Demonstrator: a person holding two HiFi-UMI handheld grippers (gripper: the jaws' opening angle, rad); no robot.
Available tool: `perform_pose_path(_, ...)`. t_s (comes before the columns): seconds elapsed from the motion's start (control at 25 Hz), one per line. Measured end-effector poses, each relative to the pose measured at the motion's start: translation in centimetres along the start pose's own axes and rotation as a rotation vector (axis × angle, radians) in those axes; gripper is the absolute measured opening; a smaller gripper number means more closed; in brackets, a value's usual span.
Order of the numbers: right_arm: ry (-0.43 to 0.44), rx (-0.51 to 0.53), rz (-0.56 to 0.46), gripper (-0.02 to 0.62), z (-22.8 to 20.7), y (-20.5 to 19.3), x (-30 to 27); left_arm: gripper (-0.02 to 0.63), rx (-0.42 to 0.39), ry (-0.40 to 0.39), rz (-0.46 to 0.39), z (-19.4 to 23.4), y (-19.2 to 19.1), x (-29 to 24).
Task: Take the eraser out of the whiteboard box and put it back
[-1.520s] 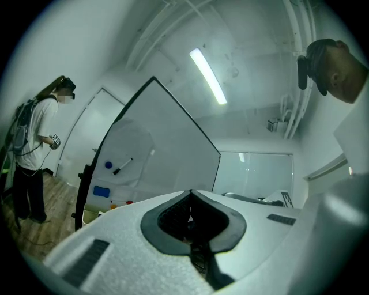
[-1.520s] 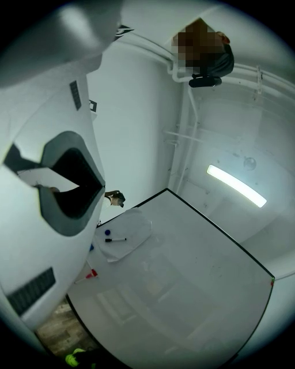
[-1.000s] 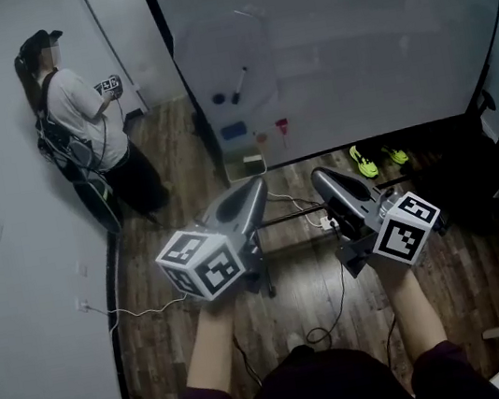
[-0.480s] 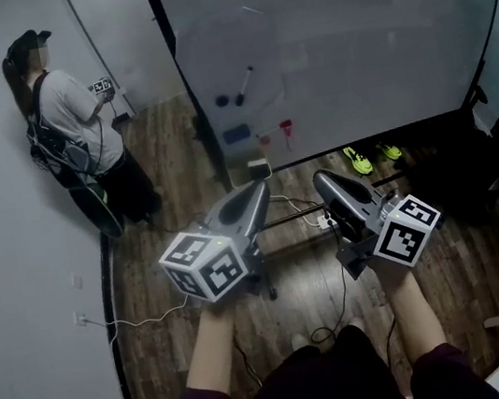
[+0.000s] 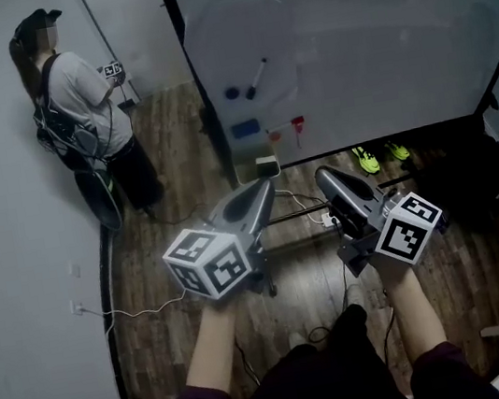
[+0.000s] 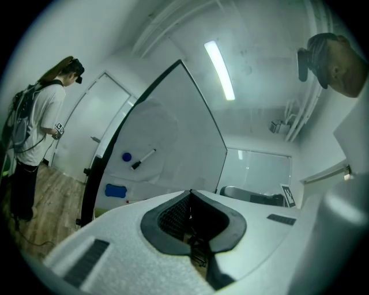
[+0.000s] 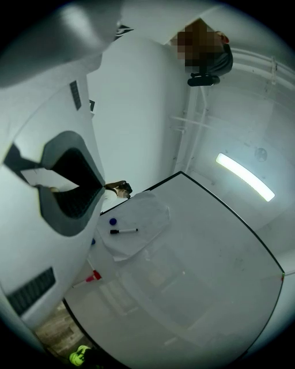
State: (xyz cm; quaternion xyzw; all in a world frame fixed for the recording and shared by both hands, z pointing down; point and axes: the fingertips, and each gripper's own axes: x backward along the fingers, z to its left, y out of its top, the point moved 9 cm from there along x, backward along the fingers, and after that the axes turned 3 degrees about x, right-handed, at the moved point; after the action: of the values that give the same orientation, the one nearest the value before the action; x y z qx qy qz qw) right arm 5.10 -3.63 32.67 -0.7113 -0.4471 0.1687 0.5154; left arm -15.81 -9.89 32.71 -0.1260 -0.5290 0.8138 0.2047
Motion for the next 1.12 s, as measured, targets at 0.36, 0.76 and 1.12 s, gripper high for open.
perform_pose_path(0.36, 0.036, -0.053, 0.038, 0.003, -4.1, -0.6, -2.0, 0.006, 0.051, 0.076, -0.011, 2.5, -1.0, -2.0)
perform_pose_path(0.76, 0.065, -0.095, 0.048, 0.003, -7.1, -0.7, -3.3, 0.006, 0.059, 0.133, 0.000, 3.8, -1.6, -3.8)
perform_pose_path(1.12, 0.079, -0.124, 0.089, 0.003, -9.9, -2.5, -4.3, 0.006, 0.051, 0.197, 0.008, 5.8, -3.5, -5.7)
